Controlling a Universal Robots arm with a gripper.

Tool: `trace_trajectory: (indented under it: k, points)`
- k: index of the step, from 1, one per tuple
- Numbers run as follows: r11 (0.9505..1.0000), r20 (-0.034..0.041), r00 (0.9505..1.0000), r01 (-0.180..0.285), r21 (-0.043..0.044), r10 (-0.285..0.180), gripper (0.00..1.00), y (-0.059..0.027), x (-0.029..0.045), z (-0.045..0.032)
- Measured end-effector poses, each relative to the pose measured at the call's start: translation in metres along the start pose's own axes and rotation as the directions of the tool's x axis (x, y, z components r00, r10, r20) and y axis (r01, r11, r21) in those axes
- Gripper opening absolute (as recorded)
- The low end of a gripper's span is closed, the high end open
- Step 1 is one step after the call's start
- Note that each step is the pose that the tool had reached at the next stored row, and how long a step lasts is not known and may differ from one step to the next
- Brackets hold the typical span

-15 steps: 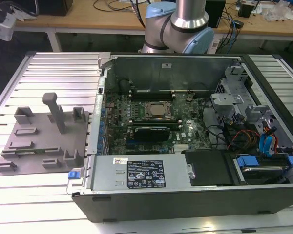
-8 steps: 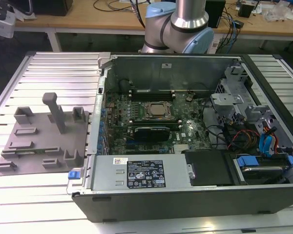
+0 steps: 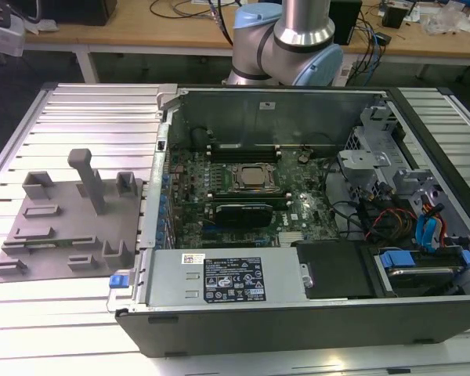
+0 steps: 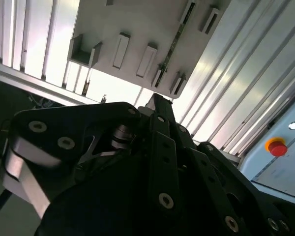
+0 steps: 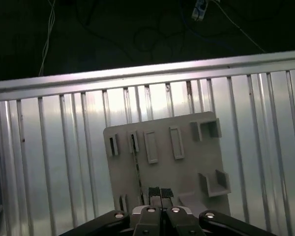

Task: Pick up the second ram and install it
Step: 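Pick up the second ram and move it above second insertion slot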

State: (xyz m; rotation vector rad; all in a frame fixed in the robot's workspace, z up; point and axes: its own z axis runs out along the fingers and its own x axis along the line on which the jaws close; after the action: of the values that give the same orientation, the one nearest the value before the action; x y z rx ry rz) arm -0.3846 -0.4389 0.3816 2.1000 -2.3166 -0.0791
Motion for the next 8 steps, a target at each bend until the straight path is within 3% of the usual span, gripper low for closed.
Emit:
trace_trajectory:
  k: [2,8]
  points:
    - [0.9994,-0.0015,0.9994,0.034,-0.0008,-0.034,0.08,0.0,0.0,0.0]
    - [0.9971,-0.0035,0.9971,0.076,-0.0019,-0.076,0.08,0.0,0.0,0.0]
